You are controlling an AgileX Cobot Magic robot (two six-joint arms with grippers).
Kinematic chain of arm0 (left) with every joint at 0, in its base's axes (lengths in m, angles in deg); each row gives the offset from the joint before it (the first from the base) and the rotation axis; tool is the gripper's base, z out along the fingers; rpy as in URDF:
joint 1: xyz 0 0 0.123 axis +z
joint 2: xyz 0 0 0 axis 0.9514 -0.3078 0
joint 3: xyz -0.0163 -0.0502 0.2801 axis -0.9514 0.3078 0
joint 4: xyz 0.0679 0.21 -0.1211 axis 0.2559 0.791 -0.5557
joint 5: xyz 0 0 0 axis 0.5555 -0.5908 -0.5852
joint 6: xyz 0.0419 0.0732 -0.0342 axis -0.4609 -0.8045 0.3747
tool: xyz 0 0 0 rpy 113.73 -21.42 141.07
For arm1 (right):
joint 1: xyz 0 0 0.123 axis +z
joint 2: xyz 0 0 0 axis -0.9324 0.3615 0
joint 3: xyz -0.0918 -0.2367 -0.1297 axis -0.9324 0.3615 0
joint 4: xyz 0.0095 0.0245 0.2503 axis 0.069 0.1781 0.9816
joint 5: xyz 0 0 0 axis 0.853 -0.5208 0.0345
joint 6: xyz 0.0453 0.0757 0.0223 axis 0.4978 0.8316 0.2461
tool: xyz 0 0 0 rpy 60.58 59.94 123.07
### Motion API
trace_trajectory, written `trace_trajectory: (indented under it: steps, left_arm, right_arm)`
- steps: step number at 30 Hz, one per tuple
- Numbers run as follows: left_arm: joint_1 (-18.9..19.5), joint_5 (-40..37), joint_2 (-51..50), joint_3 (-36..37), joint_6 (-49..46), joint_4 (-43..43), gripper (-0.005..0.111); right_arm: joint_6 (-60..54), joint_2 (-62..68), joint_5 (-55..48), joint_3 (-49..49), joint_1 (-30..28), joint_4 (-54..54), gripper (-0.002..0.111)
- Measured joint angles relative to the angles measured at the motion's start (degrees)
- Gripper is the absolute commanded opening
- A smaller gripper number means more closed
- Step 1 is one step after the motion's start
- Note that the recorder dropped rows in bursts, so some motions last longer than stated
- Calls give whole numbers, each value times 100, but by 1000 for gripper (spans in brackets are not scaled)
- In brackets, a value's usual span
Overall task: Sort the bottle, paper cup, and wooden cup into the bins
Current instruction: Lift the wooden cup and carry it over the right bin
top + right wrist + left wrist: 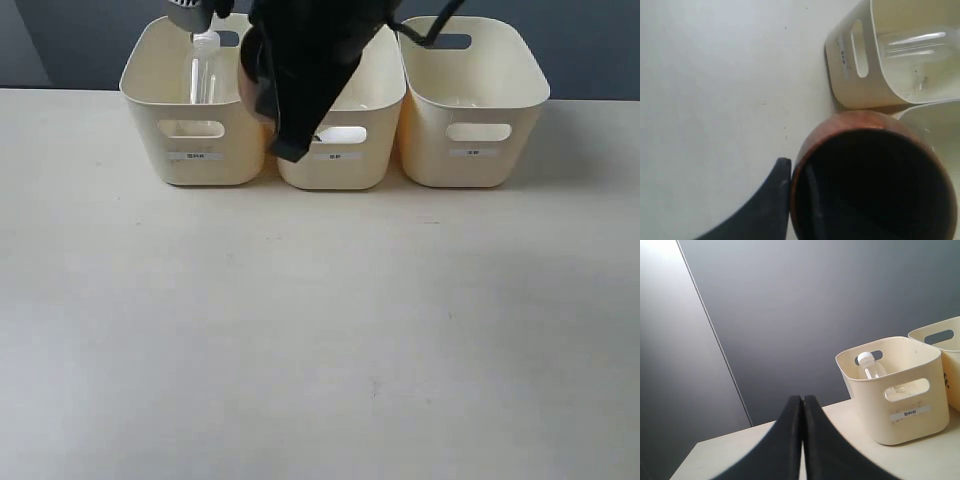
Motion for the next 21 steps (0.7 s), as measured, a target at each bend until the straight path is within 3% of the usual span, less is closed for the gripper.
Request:
trace_trajectory:
  steps: [11, 21]
  left_arm:
    - [0, 0, 0, 0, 0, 0, 0]
    - [0, 0, 0, 0, 0, 0, 0]
  right_arm:
    - [726, -176, -101, 0, -22, -1005, -1]
    - [1106, -176, 20, 0, -820, -1009, -1]
